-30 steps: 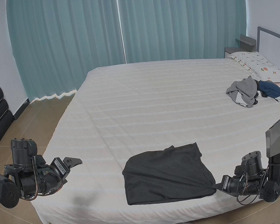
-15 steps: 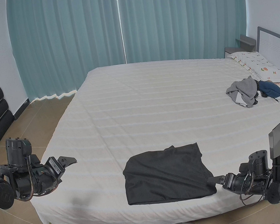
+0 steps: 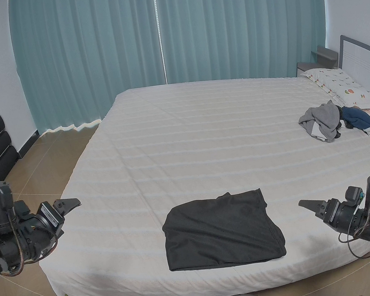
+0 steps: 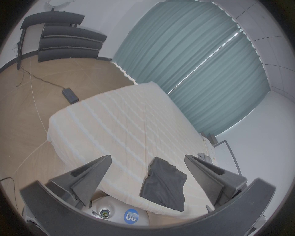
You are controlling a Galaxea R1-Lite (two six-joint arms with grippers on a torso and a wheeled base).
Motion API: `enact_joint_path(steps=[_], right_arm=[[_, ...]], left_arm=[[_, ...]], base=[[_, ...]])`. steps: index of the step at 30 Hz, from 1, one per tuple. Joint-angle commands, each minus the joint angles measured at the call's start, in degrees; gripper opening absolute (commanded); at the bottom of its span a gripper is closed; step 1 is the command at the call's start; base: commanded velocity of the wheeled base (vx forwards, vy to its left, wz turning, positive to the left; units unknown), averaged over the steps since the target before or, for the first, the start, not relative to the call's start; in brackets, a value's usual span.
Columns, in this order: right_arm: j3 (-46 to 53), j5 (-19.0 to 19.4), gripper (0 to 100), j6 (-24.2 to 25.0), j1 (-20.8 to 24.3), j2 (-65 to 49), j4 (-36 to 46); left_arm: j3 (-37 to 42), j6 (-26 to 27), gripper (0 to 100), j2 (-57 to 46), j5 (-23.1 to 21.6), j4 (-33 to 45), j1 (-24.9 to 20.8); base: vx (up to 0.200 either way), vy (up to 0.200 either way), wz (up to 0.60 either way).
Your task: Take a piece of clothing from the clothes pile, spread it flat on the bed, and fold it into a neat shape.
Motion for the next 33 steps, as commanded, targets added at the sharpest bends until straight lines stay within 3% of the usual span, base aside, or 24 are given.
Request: enact_joint_path(steps=[1,3,9,13,18,22,28,31,33], right_arm=[[0.99,-0.74,100,-10.96,-5.06,-30.20,14.70],[0.99,-0.74,100,-15.27,-6.64,-37.32,22.08],[-0.07,-0.21,100,-19.05,-8.04,-62.80,47.04],[-2.26,-0.21,100,-25.64,-7.78,-76.08,64.01],[-7.89,-0.21,100,-33.55,-7.34,-89.00,83.78],[-9.56,-0.21,100,-35.39,-7.34,-92.07,86.95],[-9.21,0.05,100,-36.89,-9.71,-93.57,86.68],[-8.94,1.28,100,-38.56,-11.21,-95.76,87.12],[-7.45,4.01,100,-42.25,-12.35,-98.49,86.68]], left_arm=[[1.96,5.47,100,-24.54,6.74,7.79,-0.20],[2.22,9.25,100,-30.16,9.38,9.99,-0.20],[2.75,21.38,100,-45.19,15.70,18.25,0.16],[2.75,26.30,100,-53.54,16.76,23.35,0.68],[2.83,30.70,100,-62.59,16.58,29.41,8.15],[2.92,35.09,100,-68.22,15.97,30.99,11.14],[5.38,38.61,100,-72.88,13.77,31.08,9.30],[6.88,39.93,100,-72.88,12.98,30.64,9.30],[8.37,40.28,100,-72.88,12.45,30.64,9.30]], base=[[0.000,0.000,0.00],[0.000,0.000,0.00],[0.000,0.000,0.00],[0.000,0.000,0.00],[0.000,0.000,0.00],[0.000,0.000,0.00],[0.000,0.000,0.00],[0.000,0.000,0.00],[0.000,0.000,0.00]])
